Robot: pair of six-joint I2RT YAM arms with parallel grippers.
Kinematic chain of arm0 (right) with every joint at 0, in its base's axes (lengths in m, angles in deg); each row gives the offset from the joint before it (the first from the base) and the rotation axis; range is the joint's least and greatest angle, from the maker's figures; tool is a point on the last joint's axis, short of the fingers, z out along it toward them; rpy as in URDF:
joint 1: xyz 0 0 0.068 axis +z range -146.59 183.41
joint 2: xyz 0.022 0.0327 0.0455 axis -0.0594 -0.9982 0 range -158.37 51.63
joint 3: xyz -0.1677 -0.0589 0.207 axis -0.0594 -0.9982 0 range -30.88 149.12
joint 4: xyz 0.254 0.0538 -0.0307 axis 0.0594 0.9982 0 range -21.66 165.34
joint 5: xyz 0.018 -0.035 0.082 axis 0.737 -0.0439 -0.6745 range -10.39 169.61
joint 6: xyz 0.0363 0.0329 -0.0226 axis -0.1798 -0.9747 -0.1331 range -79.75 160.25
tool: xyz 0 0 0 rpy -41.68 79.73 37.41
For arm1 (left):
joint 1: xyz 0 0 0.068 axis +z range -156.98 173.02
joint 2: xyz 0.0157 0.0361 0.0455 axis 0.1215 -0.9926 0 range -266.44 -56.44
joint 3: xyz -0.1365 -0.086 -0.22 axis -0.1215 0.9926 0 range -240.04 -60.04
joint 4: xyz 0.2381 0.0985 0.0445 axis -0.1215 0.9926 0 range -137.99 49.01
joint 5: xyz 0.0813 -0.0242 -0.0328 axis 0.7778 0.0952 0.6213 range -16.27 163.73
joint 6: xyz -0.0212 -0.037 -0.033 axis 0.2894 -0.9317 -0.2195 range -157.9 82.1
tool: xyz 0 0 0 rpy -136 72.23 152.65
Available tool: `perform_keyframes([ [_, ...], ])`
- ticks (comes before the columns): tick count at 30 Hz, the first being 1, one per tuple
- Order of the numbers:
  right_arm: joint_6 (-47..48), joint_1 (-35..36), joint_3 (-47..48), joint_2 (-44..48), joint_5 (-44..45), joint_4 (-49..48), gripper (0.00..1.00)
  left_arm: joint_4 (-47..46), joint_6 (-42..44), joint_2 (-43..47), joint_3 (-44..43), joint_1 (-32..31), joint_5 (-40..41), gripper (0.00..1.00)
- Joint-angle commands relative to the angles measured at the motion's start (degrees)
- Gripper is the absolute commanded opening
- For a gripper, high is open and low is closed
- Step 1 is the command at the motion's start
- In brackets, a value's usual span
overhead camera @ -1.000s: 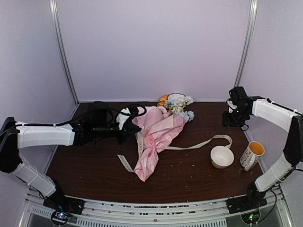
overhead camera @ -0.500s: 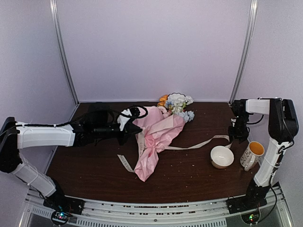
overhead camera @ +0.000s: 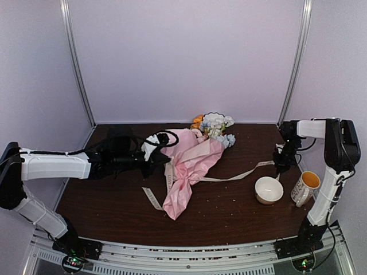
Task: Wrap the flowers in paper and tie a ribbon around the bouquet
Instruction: Pick up the right side of the half-tied ribbon from the center of the board, then place the right side of the half-tied ribbon on the folded bouquet.
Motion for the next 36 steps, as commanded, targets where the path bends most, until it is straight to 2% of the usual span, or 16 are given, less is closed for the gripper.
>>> perform_keyframes([
  [1,2.63,6.31,2.02,11.99,-10.0,-0.94,0.0,-3.39,0.12,1.83,1.67,-0.86,0.78,0.0],
  [4,5.99,15.28,6.42,18.15,-23.01,-0.32,0.0,-4.33,-0.9,2.87,2.69,-1.41,0.82,0.0],
  [7,11.15,29.13,16.32,19.88,-27.9,5.16,0.0,-5.73,-0.91,4.53,4.28,-2.75,1.52,0.0],
  [10,11.73,41.02,27.07,17.34,-32.74,6.41,0.0,-6.71,-0.58,5.79,6.04,-4.51,3.27,0.0],
  [12,7.04,45.91,32.27,14.83,-34.03,1.61,0.0,-10.25,-2.18,7.67,9.09,-4.92,3.75,0.0],
  [15,-3.12,51.03,35.63,11.18,-36.48,-10.94,0.0,-16.91,-4.59,10.47,14.91,-5.76,6.17,0.0],
  [20,-19.11,55.05,34.24,6.31,-36.85,-31.45,0.0,-24.79,-8.06,12.08,20.64,-7.12,7.84,0.0],
  [22,-22.14,55.89,36.63,3.11,-36.31,-34.79,0.0,-26.54,-8.73,12.12,21.56,-7.54,7.92,0.0],
  [25,-24.92,55.58,40.65,-1.35,-30.22,-36.13,0.0,-27.95,-9.01,12.46,22.82,-8.18,9.1,0.0],
  [31,-34.91,54.91,41.03,-7.34,-18.57,-47.54,0.0,-29.86,-10.43,14.38,25.2,-8.59,10.13,0.0],
  [34,-37.55,54.98,43.65,-12.26,-13.17,-45.15,0.0,-30.13,-10.79,15.07,25.61,-8.59,10.47,0.0],
  [36,-36.12,55.41,48.27,-15.62,-12.34,-38.63,0.1,-30.1,-11.05,15.33,25.71,-8.59,10.69,0.0],
])
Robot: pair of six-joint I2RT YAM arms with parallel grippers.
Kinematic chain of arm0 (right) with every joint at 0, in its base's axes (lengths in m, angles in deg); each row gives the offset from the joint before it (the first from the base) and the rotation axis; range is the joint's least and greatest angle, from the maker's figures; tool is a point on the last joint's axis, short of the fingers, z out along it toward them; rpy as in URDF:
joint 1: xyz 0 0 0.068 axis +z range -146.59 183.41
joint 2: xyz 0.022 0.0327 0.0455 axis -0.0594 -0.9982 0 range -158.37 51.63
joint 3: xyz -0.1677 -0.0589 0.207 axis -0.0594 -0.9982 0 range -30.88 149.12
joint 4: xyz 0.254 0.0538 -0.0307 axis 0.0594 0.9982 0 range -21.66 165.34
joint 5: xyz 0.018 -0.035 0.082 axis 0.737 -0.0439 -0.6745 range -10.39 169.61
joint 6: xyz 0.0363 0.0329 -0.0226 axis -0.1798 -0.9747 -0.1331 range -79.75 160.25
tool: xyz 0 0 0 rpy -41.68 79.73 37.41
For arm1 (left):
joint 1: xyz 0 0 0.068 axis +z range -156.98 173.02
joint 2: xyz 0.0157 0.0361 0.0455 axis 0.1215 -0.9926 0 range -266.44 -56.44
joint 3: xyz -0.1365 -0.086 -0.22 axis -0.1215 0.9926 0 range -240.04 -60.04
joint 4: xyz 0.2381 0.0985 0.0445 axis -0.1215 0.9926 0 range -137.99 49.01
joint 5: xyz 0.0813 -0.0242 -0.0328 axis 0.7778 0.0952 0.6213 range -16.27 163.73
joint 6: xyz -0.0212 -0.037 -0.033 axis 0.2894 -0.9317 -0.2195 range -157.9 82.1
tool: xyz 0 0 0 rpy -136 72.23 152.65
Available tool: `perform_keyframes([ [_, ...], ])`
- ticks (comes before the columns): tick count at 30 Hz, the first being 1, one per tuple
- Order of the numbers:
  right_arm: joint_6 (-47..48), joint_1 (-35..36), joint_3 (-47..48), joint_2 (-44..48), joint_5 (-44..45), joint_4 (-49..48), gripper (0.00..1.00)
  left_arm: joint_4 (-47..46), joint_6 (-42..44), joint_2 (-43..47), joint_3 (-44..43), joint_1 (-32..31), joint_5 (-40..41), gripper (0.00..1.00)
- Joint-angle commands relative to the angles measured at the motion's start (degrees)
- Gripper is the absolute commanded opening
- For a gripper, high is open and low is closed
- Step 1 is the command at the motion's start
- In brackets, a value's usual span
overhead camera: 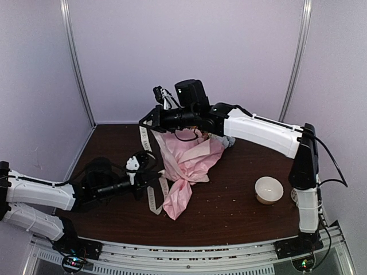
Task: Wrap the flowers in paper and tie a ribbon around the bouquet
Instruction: Place the right side of the half-tied ribbon on the folded bouquet, then pass from the left arm to the right
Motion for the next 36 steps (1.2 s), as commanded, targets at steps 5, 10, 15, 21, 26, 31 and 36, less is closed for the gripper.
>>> perform_keyframes([
  [5,4.96,0.92,17.76,-10.26,8.13,19.63,0.37,-4.49,-1.75,1.0,0.51,-0.2,1.13,0.0],
  [10,14.16,0.69,15.12,-6.23,6.24,22.45,0.52,-4.47,-2.34,1.05,0.05,-0.2,2.25,0.0],
  [15,22.73,-0.44,11.14,-1.66,0.93,25.16,0.74,-4.06,-3.54,1.1,-0.34,-0.2,3.6,0.0],
  [21,28.13,-1.72,9.66,-0.37,-4.17,32.53,0.68,-4.1,-4.76,0.61,-1.18,-0.11,4.05,0.0],
  [26,33.05,-2.06,-8.86,8.39,-16.9,19.47,0.43,-3.72,-5.31,0.05,-2.01,-0.13,4.09,0.0],
  [31,33.79,-2.11,-20.66,10.83,-18.87,11.55,0.42,-3.57,-5.87,-0.37,-2.32,0.06,4.0,0.0],
  [36,32.41,-2.47,-24.0,10.13,-18.99,7.25,0.41,-2.96,-5.7,-0.58,-2.81,0.22,3.79,0.0],
])
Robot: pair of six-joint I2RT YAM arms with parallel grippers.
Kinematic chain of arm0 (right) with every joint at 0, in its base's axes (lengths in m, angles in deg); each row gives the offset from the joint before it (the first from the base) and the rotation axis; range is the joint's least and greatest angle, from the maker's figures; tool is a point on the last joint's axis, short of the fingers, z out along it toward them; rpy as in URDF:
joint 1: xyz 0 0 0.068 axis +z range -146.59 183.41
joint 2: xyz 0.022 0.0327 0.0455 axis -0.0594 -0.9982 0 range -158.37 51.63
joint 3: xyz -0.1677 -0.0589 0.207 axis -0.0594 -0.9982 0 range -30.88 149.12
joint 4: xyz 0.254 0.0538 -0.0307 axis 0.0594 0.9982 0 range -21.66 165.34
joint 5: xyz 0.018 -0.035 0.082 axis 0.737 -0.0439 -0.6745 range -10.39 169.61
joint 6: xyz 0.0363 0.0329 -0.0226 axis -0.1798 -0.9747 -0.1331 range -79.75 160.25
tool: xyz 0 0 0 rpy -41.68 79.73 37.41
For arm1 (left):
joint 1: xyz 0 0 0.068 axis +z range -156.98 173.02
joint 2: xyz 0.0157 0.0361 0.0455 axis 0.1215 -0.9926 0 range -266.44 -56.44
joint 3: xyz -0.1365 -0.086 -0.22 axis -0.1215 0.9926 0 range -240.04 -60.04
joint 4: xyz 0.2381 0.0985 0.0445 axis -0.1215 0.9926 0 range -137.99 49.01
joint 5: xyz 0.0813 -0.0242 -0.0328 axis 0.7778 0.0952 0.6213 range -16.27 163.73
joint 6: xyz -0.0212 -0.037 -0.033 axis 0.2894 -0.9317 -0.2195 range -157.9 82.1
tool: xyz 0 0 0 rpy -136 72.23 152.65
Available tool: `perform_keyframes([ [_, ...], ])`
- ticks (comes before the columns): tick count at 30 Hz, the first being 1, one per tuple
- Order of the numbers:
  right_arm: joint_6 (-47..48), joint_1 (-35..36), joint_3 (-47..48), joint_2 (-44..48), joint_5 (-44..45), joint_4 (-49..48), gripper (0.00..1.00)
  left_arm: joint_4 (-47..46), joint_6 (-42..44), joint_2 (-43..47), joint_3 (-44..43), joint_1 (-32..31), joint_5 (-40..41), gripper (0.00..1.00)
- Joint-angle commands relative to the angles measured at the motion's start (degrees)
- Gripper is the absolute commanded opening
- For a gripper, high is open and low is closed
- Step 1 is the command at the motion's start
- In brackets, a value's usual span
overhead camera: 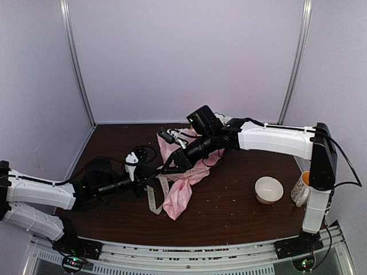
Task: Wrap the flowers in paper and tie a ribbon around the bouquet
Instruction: Pass from the left arm to the right
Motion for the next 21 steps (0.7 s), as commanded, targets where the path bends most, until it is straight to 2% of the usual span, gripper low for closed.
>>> perform_keyframes([
  [1,0.38,-0.48,-1.61,0.06,-1.5,-7.26,0.41,-2.32,-0.57,-0.42,-2.33,0.28,0.22,0.0],
  [6,-0.75,-1.23,-2.12,-0.67,-0.71,-8.55,0.4,-1.24,-0.15,-1.17,-3.32,0.37,-0.69,0.0],
  [9,-1.12,-1.18,-1.96,-1.22,-1.53,-8.62,0.19,-0.84,-0.03,-1.47,-3.92,0.5,-1.48,0.0],
  [14,-1.01,-1.36,-2.96,-0.42,-2.85,-8.55,0.0,0.46,0.14,-1.29,-5.2,0.55,-2.61,0.0],
  [17,-1.59,-2.09,-4.27,0.8,-3.42,-9.31,0.0,1.76,-0.02,-1.34,-5.49,0.67,-2.58,0.0],
  [19,-2.69,-2.62,-5.49,1.75,-3.82,-10.84,0.0,5.89,-0.42,-1.23,-7.02,0.76,-1.93,0.0],
  [21,-4.23,-2.81,-6.91,2.51,-4.13,-13.38,0.0,11.02,-0.63,-1.13,-9.04,0.97,-0.87,0.1],
])
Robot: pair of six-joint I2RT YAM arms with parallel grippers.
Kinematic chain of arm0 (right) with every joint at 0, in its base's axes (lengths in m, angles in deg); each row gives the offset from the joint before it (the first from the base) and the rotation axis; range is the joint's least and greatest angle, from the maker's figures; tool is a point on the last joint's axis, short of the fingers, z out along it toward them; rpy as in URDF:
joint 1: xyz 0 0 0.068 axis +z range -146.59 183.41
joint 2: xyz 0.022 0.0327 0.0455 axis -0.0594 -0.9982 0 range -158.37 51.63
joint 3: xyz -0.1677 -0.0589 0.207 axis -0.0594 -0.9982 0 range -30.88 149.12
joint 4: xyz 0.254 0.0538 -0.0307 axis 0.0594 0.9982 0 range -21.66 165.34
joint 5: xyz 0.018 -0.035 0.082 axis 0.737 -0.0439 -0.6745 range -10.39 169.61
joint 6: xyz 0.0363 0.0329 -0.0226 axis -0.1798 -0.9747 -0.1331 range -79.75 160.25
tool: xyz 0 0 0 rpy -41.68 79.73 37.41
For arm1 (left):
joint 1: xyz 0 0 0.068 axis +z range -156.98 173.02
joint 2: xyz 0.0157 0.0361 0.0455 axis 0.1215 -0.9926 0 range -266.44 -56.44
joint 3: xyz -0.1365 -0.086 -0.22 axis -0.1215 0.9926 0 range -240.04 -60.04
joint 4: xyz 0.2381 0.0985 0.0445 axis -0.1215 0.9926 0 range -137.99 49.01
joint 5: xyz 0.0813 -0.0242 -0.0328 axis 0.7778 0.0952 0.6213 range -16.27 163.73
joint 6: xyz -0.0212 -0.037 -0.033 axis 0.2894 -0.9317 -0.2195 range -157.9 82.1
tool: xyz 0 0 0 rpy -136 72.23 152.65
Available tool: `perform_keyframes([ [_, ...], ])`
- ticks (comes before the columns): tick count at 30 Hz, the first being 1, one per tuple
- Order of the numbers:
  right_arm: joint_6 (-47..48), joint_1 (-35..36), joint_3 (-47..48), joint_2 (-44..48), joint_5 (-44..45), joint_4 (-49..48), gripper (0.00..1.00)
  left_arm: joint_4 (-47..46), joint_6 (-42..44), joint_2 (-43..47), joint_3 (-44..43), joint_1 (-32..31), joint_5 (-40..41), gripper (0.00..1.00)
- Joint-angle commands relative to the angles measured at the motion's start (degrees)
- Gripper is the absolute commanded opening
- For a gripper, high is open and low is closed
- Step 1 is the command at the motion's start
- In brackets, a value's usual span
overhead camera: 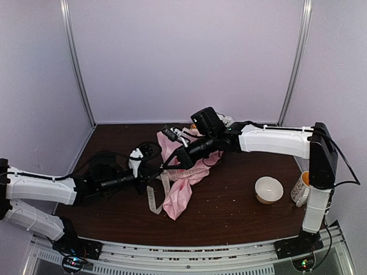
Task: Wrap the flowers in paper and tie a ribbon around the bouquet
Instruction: Pass from the left arm to the right, then cross the half-tied ribbon over the folded bouquet.
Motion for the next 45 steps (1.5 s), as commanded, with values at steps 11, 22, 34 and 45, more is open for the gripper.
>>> perform_keyframes([
  [11,-6.47,-2.29,-5.68,3.98,2.23,-8.39,0.0,30.55,-4.97,5.22,-13.88,3.95,1.92,0.65],
  [22,-7.29,-2.29,-6.9,4.94,2.95,-9.78,0.0,51.62,-16.2,-19.1,-26.57,25.33,-0.88,0.62],
  [34,-8.69,-2.32,-8.35,4.98,2.94,-11.14,0.0,48.57,-18.2,-26.75,-24.09,24.2,-3.52,0.0],
  [45,-13.52,-3.84,-5.86,3.59,10.16,-12.24,0.0,43.47,-12.43,1.41,-15.7,-1.3,-1.39,0.0],
])
